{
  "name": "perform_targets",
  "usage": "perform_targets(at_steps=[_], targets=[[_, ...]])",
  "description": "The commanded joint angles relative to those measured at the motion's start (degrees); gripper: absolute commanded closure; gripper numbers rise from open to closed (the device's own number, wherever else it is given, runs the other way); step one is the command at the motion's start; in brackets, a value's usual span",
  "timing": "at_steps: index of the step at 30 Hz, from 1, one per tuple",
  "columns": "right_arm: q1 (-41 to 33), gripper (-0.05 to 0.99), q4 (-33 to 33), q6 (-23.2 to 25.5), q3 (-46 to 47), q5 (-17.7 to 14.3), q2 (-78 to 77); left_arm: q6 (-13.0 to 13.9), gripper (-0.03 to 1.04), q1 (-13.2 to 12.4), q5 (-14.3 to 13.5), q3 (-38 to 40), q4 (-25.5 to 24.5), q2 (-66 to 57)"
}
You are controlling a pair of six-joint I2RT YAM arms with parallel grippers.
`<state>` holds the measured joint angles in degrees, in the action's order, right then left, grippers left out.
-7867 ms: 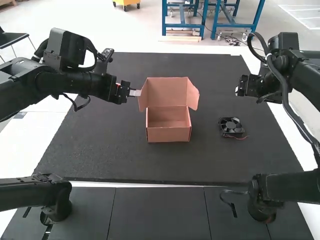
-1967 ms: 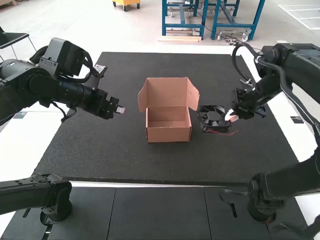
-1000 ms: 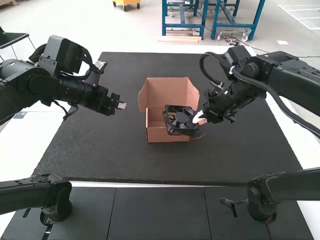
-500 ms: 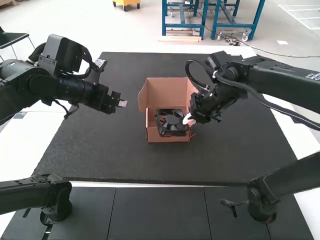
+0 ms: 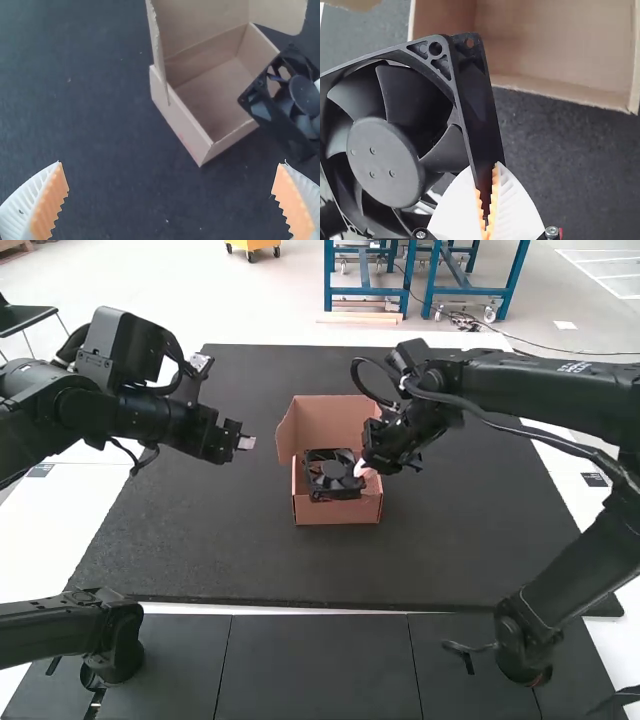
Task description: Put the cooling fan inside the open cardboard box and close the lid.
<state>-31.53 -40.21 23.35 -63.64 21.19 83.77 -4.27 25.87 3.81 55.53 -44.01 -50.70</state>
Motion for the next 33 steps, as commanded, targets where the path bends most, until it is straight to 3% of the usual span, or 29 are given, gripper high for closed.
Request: perform_targets(at_steps=[1,13,33], targets=[[-2.31,0.96,1.27,0.11,-3.34,-1.68,1.84,0.32,0.05,-0.29,-0.56,-0.68,0.85,0.42],[-3.36,0.96,3.29,5.47,-8.26,-5.99,7.46,0.32,0.05,-0.38,-0.56,-0.6,1.73,0.42],[2.35,0.96,5.23,6.44,-8.35,-6.16,11.86,0.05,0.05,-0.2,-0.39,-0.24,2.26,0.34]])
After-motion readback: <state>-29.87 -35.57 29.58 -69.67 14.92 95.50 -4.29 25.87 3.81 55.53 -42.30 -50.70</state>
